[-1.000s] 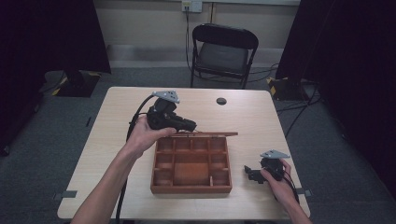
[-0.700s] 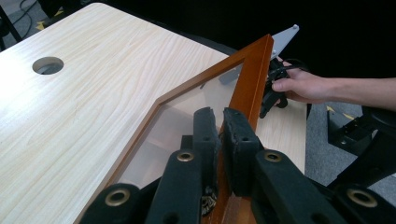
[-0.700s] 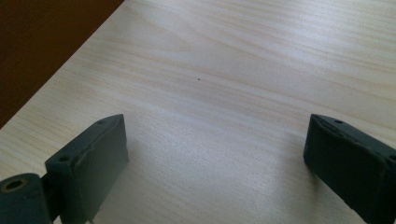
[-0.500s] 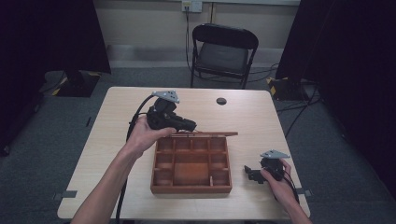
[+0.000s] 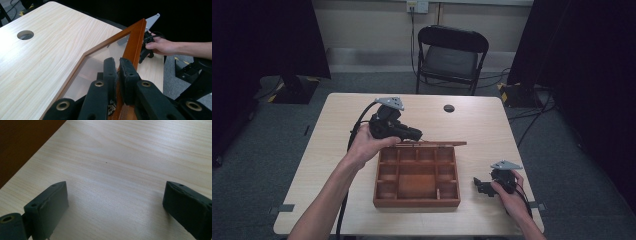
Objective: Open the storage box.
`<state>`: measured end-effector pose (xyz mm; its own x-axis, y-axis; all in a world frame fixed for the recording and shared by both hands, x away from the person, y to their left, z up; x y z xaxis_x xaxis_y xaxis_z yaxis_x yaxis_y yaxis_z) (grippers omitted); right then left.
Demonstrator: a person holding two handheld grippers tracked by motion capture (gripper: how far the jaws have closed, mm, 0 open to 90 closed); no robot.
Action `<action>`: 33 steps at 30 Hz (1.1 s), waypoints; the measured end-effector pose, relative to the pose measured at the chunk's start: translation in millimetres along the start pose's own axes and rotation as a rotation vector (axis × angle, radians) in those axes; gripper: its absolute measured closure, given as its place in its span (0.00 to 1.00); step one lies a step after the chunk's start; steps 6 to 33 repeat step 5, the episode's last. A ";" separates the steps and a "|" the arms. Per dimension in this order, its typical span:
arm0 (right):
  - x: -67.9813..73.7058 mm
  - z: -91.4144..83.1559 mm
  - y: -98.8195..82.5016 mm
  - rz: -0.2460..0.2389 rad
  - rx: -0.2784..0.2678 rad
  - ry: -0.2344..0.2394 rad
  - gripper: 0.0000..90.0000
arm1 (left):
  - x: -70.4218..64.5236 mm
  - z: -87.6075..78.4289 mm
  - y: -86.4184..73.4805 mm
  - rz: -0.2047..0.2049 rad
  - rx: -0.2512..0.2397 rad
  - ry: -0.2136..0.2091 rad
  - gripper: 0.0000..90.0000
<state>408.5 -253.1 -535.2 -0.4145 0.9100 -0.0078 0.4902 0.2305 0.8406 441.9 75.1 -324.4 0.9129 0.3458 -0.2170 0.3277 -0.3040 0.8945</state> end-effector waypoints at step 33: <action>0.0 0.0 0.0 0.000 0.000 0.000 0.06 | 0.2 -0.2 0.0 -0.003 0.001 0.005 0.94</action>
Point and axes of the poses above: each handheld gripper's, and its own axes: z roughly forward along the jaws, y roughly out of its top, x roughly to its left, the point moved 5 cm from there along z, roughly forward along the jaws, and after that the axes turned 11 degrees about -x, right-handed, at the moved point
